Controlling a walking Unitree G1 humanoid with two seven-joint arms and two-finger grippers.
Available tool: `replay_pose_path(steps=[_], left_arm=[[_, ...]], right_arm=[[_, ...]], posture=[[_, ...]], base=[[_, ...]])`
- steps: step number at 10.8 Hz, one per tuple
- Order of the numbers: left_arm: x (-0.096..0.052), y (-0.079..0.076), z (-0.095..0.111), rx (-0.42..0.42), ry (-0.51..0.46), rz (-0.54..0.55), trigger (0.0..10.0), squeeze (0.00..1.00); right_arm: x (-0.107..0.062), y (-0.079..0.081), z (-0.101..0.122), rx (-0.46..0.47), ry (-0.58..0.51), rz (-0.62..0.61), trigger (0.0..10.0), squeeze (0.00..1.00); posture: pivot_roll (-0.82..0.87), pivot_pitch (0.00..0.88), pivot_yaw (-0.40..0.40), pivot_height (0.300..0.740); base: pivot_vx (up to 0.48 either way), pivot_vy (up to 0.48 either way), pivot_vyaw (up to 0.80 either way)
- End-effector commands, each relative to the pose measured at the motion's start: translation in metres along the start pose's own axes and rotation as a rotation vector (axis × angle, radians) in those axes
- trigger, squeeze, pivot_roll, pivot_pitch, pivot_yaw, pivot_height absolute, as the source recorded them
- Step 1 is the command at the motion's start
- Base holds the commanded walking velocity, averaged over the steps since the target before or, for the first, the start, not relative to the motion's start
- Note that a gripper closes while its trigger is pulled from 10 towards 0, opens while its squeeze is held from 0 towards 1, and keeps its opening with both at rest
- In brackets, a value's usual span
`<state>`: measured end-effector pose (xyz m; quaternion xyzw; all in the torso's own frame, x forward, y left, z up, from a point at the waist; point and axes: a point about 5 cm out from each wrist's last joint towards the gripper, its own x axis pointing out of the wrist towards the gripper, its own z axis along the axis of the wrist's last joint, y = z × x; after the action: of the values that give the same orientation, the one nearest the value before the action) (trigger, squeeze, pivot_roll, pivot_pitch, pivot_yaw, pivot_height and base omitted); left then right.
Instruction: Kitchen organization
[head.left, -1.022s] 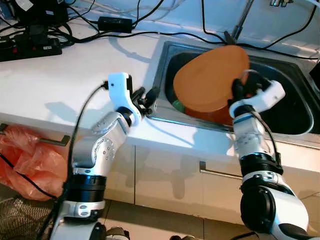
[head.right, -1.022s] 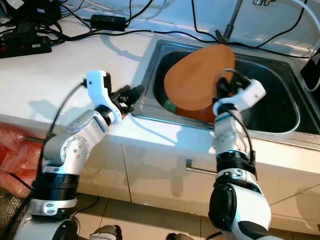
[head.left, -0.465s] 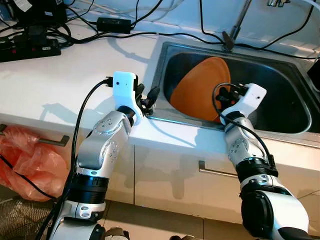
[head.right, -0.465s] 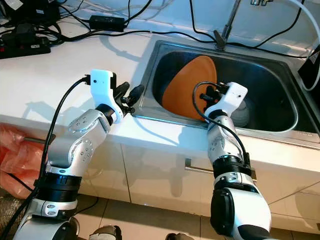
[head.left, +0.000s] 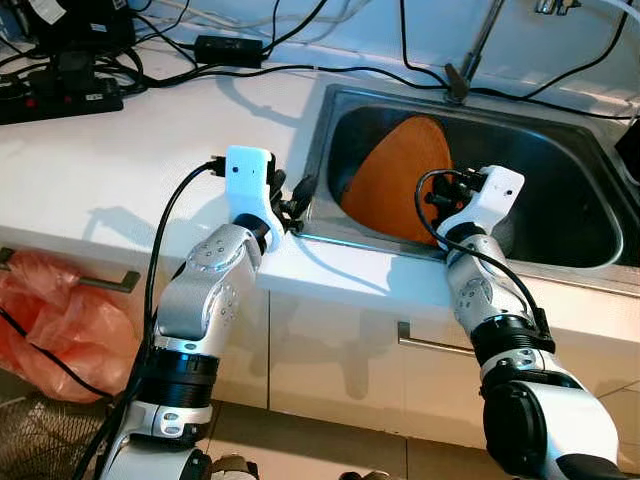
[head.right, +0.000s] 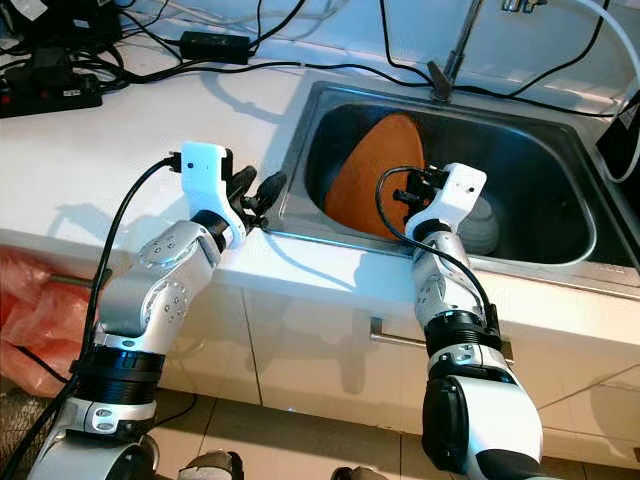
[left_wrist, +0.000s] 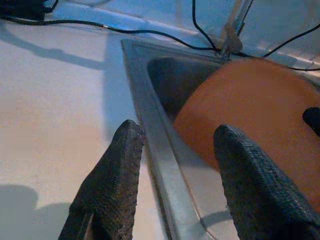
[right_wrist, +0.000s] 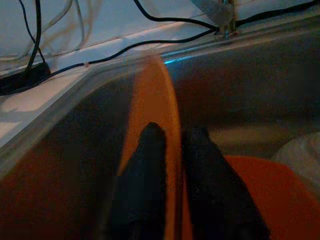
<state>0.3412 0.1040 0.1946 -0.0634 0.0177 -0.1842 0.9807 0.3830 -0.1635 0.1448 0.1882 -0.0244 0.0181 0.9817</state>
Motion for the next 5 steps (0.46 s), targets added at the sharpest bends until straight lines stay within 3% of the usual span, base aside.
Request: replay_pose_path(steps=[1, 2, 3, 5], left_arm=[[0.0002, -0.0021, -0.0048, 0.001, 0.012, 0.001, 10.0, 0.00], [0.0005, -0.0024, -0.0055, 0.001, 0.012, 0.002, 10.0, 0.00], [0.0005, -0.0023, -0.0056, 0.001, 0.012, 0.002, 10.0, 0.00], [0.0006, -0.0015, -0.0058, 0.006, 0.012, 0.006, 10.0, 0.00]], right_arm=[[-0.0032, -0.0031, -0.0082, 0.001, 0.031, -0.013, 10.0, 1.00], [-0.0025, -0.0033, -0.0076, -0.001, 0.031, -0.016, 10.0, 0.19], [-0.0025, -0.0033, -0.0078, 0.000, 0.033, -0.017, 10.0, 0.00], [-0.0022, -0.0032, -0.0073, 0.000, 0.033, -0.018, 10.0, 0.00]], posture=[[0.12, 0.087, -0.085, 0.740], [0.12, 0.088, -0.086, 0.740], [0.12, 0.088, -0.086, 0.740], [0.12, 0.088, -0.084, 0.740]], base=[[0.000, 0.000, 0.00], [0.000, 0.000, 0.00], [0.000, 0.000, 0.00], [0.000, 0.000, 0.00]])
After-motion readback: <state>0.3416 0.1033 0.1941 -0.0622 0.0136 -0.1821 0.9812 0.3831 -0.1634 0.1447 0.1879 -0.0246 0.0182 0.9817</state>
